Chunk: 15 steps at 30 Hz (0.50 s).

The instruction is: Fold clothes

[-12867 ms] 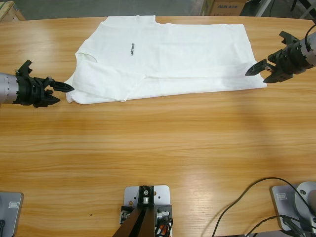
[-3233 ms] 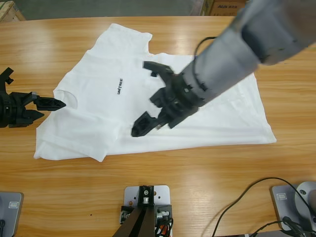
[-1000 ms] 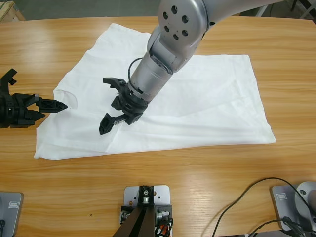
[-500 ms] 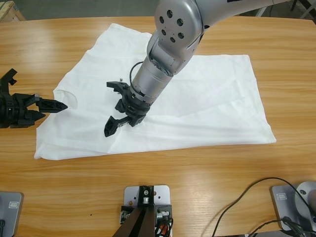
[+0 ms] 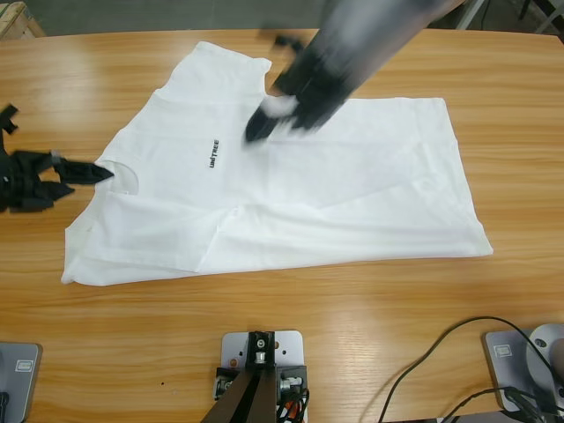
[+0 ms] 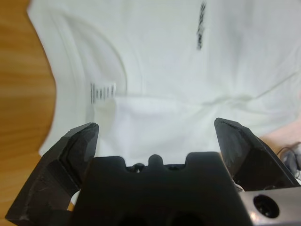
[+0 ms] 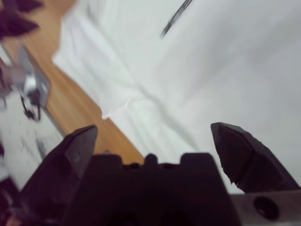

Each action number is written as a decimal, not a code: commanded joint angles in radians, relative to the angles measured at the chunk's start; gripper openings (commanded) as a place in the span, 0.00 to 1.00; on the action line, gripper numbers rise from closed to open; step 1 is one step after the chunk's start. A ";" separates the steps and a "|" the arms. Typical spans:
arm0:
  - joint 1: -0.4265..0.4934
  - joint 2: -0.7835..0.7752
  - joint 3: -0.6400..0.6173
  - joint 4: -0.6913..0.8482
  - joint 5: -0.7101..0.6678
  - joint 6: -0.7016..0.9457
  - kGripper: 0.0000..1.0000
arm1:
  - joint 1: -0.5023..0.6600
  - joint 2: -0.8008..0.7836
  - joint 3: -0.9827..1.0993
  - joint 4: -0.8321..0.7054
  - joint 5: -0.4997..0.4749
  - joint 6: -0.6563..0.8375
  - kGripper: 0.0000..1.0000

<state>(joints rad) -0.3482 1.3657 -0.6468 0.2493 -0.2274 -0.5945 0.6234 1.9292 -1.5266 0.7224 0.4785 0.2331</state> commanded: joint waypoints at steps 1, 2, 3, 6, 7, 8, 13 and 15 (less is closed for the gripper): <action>0.179 0.084 -0.180 0.134 -0.159 0.113 0.97 | -0.322 -0.229 0.107 0.012 -0.061 0.000 1.00; 0.216 0.101 -0.197 0.139 -0.183 0.118 0.97 | -0.371 -0.225 0.126 0.012 -0.044 -0.005 1.00; 0.259 0.121 -0.208 0.139 -0.218 0.120 0.97 | -0.416 -0.222 0.146 0.011 -0.023 -0.010 1.00; 0.346 0.196 -0.251 0.140 -0.312 0.146 0.97 | -0.531 -0.226 0.223 -0.021 0.048 -0.014 1.00; 0.367 0.217 -0.260 0.142 -0.324 0.154 0.97 | -0.566 -0.229 0.252 -0.042 0.077 -0.016 1.00; 0.388 0.237 -0.267 0.143 -0.336 0.161 0.97 | -0.597 -0.242 0.290 -0.077 0.112 -0.026 1.00; 0.412 0.350 -0.349 0.175 -0.377 0.216 0.97 | -0.730 -0.254 0.466 -0.364 0.357 -0.007 1.00; 0.411 0.406 -0.403 0.201 -0.409 0.245 0.97 | -0.750 -0.131 0.460 -0.385 0.485 -0.052 0.99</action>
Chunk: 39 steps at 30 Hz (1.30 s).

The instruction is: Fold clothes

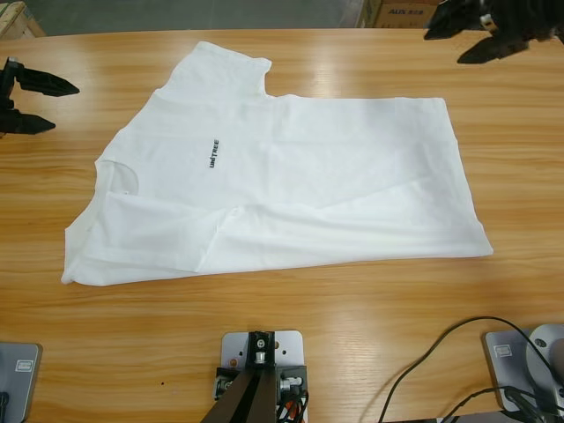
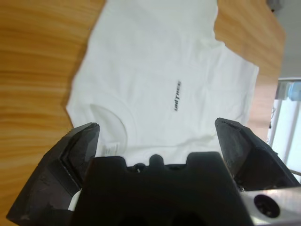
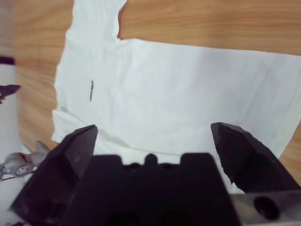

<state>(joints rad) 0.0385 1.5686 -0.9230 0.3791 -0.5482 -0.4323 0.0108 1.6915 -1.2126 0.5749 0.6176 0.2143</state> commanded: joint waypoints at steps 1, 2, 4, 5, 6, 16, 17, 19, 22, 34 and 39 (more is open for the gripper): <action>0.024 0.222 -0.149 0.083 -0.099 0.092 0.97 | -0.138 0.140 0.139 -0.237 0.364 -0.039 0.98; 0.025 0.247 -0.183 0.106 -0.107 0.107 0.97 | -0.138 0.151 0.135 -0.237 0.363 -0.038 0.98; 0.035 0.292 -0.242 0.145 -0.131 0.136 0.97 | -0.141 0.164 0.127 -0.237 0.341 -0.024 0.98; 0.037 0.314 -0.274 0.164 -0.138 0.152 0.97 | -0.144 0.178 0.120 -0.237 0.338 -0.022 0.98; 0.038 0.347 -0.326 0.197 -0.147 0.175 0.97 | -0.146 0.192 0.112 -0.237 0.338 -0.021 0.98; 0.040 0.639 -0.716 0.439 -0.218 0.301 0.95 | -0.218 0.182 0.097 -0.231 0.275 -0.033 0.98; 0.040 0.664 -0.738 0.452 -0.230 0.314 0.95 | -0.227 0.178 0.097 -0.231 0.271 -0.033 0.98; 0.039 0.718 -0.807 0.496 -0.238 0.339 0.90 | -0.238 0.172 0.100 -0.228 0.264 -0.034 0.98; 0.034 0.801 -0.965 0.592 -0.257 0.367 0.89 | -0.241 0.170 0.104 -0.227 0.263 -0.034 0.98; -0.045 1.166 -1.829 1.009 -0.262 0.369 0.88 | -0.247 0.188 0.098 -0.227 0.263 -0.035 0.98; -0.085 1.205 -1.862 1.021 -0.262 0.369 0.87 | -0.247 0.194 0.099 -0.228 0.263 -0.038 0.98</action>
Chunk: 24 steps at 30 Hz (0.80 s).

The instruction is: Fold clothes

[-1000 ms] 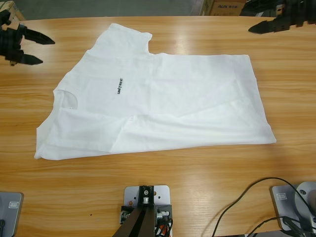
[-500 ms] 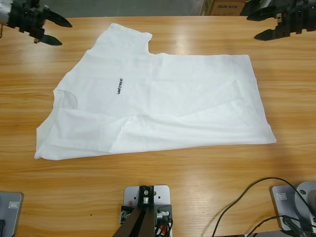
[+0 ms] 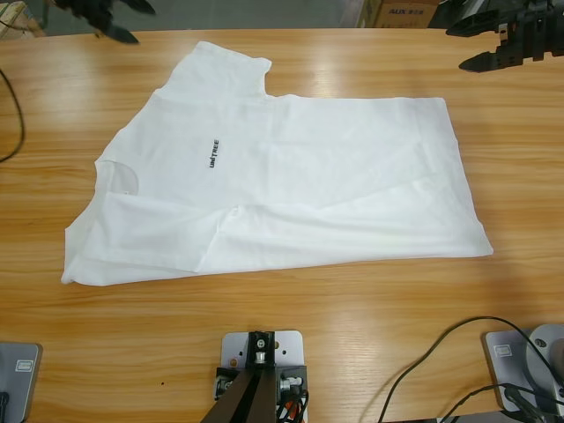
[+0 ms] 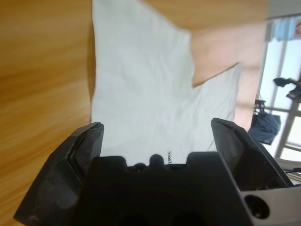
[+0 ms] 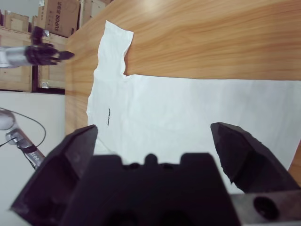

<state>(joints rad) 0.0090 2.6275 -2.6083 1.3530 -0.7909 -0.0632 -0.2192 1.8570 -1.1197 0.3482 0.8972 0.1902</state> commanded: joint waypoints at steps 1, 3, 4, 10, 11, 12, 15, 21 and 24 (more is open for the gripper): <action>-0.065 0.152 -0.187 0.051 -0.019 0.000 0.87 | -0.017 0.028 0.007 -0.001 -0.015 -0.014 0.98; -0.077 0.165 -0.214 0.054 -0.018 -0.002 0.87 | -0.017 0.028 0.011 0.000 -0.015 -0.016 0.98; -0.078 0.168 -0.221 0.054 -0.017 -0.003 0.87 | -0.017 0.028 0.013 0.000 -0.014 -0.017 0.98; -0.060 0.181 -0.308 0.108 0.080 -0.003 0.86 | -0.017 0.032 0.020 0.000 -0.009 -0.021 0.98; -0.058 0.180 -0.337 0.122 0.113 -0.003 0.86 | -0.017 0.034 0.020 0.000 -0.008 -0.021 0.98; -0.057 0.180 -0.372 0.139 0.150 -0.003 0.86 | -0.017 0.037 0.020 0.000 -0.008 -0.022 0.98; -0.055 0.177 -0.486 0.188 0.267 -0.003 0.87 | -0.017 0.043 0.020 0.000 -0.008 -0.023 0.98; -0.066 0.171 -0.605 0.224 0.324 -0.005 0.86 | -0.017 0.051 0.017 0.000 -0.008 -0.023 0.98; -0.071 0.165 -0.615 0.206 0.227 -0.004 0.87 | -0.017 0.059 0.016 -0.002 -0.007 -0.023 0.98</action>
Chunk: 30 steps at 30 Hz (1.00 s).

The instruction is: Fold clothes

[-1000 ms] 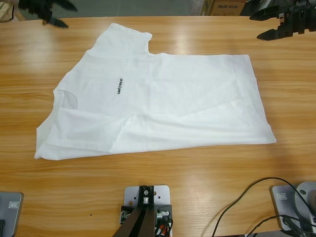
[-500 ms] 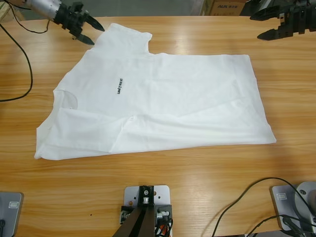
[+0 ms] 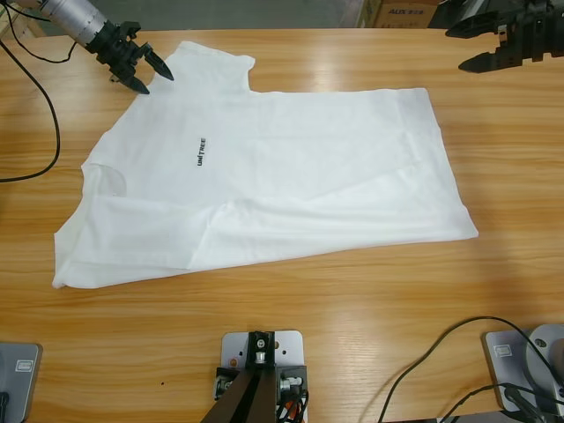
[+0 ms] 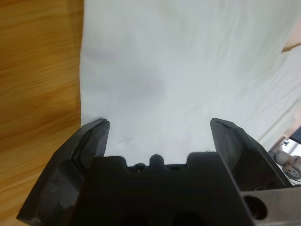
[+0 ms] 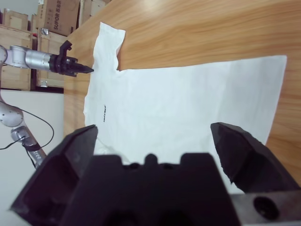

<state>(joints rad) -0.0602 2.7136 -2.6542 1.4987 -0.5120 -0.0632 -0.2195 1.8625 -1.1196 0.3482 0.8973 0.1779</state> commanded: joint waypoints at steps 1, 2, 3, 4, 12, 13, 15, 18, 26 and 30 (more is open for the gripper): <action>-0.003 0.081 -0.568 0.060 -0.069 -0.004 0.87 | -0.017 0.056 0.015 -0.002 -0.006 -0.011 0.98; -0.002 0.085 -0.567 0.061 -0.099 -0.003 0.87 | -0.017 0.057 0.015 -0.002 -0.006 -0.011 0.98; -0.003 0.083 -0.567 0.066 -0.112 -0.001 0.86 | -0.017 0.058 0.015 -0.003 -0.005 -0.011 0.98; -0.003 0.075 -0.568 0.067 -0.122 0.001 0.86 | -0.017 0.058 0.017 -0.003 -0.004 -0.011 0.98; -0.028 -0.050 -0.573 0.063 -0.101 0.019 0.86 | -0.017 0.062 0.025 -0.003 0.009 -0.021 0.98; -0.028 -0.060 -0.572 0.066 -0.078 0.018 0.86 | -0.017 0.059 0.026 -0.003 0.010 -0.021 0.98; -0.032 -0.093 -0.572 0.074 -0.011 0.017 0.86 | -0.017 0.052 0.030 -0.003 0.017 -0.021 0.98; -0.038 -0.119 -0.573 0.071 0.078 0.013 0.86 | -0.017 0.043 0.037 -0.003 0.022 -0.023 0.98; -0.038 -0.028 -0.573 0.031 0.150 0.003 0.87 | -0.017 0.030 0.073 -0.002 0.029 -0.037 0.98; -0.033 0.014 -0.575 0.021 0.147 0.000 0.87 | -0.017 0.029 0.072 -0.002 0.032 -0.037 0.98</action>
<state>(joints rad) -0.0898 2.6123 -2.6456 1.4987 -0.3817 -0.0529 -0.2196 1.8764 -1.0726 0.3482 0.9098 0.1587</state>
